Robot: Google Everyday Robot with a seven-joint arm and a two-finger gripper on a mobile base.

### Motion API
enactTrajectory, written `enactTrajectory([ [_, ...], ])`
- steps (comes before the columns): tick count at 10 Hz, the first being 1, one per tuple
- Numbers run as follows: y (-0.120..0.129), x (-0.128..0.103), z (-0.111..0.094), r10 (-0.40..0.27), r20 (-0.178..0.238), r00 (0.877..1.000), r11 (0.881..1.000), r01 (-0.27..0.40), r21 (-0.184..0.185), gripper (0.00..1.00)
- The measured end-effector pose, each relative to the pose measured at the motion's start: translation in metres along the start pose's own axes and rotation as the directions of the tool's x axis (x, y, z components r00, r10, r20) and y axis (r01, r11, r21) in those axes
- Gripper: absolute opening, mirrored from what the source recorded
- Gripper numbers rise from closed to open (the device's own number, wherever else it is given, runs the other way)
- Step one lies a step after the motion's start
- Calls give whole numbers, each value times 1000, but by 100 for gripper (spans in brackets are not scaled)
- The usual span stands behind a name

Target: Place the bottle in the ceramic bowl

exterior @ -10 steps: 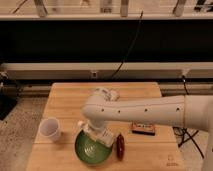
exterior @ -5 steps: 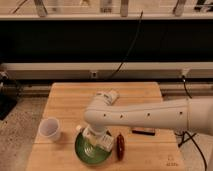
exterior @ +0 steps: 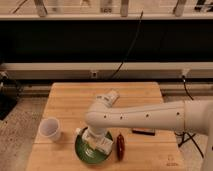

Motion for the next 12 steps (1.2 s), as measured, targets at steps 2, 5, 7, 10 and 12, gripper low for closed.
enactTrajectory([
  [2,-1,1,4,-2,3,1000,1000,2,13,54],
  [5,-1,3,5,-10,2,1000,1000,10,23,79],
  [7,-1,4,4,-14,-1,1000,1000,14,24,80],
  [10,5,6,-2,-14,-12,1000,1000,14,16,80],
  [12,10,7,-10,-15,-22,1000,1000,15,6,80],
])
